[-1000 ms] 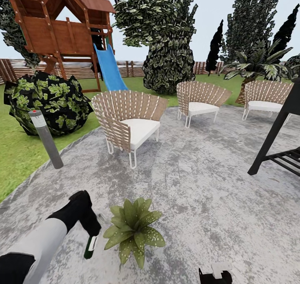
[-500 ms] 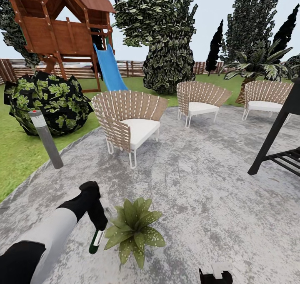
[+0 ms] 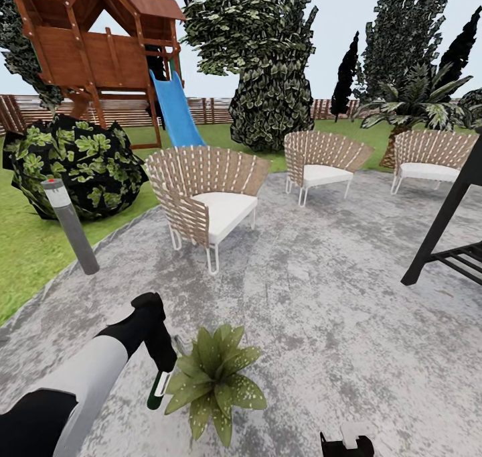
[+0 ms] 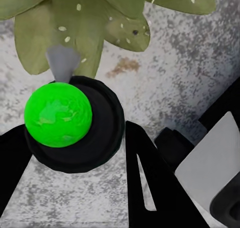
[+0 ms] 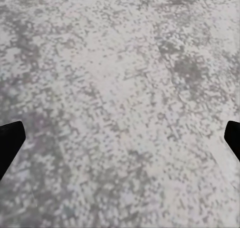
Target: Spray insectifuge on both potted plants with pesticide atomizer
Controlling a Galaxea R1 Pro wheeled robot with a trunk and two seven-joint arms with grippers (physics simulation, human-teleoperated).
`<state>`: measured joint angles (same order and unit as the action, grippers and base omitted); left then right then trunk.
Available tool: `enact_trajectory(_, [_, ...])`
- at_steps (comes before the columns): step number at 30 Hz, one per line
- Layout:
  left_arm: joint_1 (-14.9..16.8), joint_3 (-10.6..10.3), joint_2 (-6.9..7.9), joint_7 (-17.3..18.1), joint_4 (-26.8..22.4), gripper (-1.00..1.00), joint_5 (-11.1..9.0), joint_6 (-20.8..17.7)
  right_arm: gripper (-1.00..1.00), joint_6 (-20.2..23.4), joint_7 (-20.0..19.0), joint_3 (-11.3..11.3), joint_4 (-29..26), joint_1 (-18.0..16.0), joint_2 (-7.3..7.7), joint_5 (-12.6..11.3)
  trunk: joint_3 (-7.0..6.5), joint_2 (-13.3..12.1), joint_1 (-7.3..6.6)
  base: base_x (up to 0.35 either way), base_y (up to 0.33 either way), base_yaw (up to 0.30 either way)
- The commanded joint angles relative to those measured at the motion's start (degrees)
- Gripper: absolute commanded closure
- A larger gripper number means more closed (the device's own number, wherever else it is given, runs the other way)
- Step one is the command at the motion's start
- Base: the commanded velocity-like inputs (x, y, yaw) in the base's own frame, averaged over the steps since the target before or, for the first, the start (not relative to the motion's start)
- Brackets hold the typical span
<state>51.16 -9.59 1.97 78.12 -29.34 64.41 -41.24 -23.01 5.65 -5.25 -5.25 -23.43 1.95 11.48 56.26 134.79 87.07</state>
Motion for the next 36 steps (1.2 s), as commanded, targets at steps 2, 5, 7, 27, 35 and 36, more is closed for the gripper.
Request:
enact_trajectory(2, [-0.14, -0.30, 0.05, 0.12, -0.03, 1.00, 0.18, -0.29, -1.00, -0.19, 0.15, -0.46, 0.06, -0.04, -0.01, 0.60, 0.05, 0.02, -0.01, 0.014, 0.000, 0.000])
enact_trajectory(5, [-0.26, -0.44, 0.96, 0.11, 0.59, 1.00, 0.34, -0.19, -1.00, -0.19, 0.14, -0.46, 0.06, -0.04, -0.01, 0.57, 0.05, 0.02, -0.01, 0.003, 0.000, 0.000])
enact_trajectory(7, [-1.17, -0.46, 2.50, 0.11, 0.81, 1.00, 0.62, -0.06, -1.00, -0.19, 0.13, -0.46, 0.06, -0.04, -0.01, 0.59, 0.05, 0.02, -0.01, 0.000, 0.000, 0.000])
enact_trajectory(27, [-2.19, 0.14, 2.49, -0.35, 0.85, 1.00, 0.70, -0.23, -1.00, -0.19, 0.09, -0.46, -0.03, -0.04, -0.14, 0.48, 0.05, 0.02, -0.01, 0.000, 0.022, -0.006])
enact_trajectory(35, [-2.20, -0.03, 2.53, -0.42, 0.58, 1.00, 0.63, -0.25, -1.00, -0.19, 0.06, -0.46, -0.02, -0.04, -0.16, 0.48, -0.08, 0.02, -0.01, -0.071, 0.208, -0.271])
enact_trajectory(36, [-2.20, 0.00, 2.40, -0.42, 0.39, 1.00, 0.63, -0.25, -1.00, -0.19, 0.06, -0.46, -0.02, -0.04, -0.16, 0.48, -0.10, 0.02, -0.01, -0.016, 0.020, -0.296])
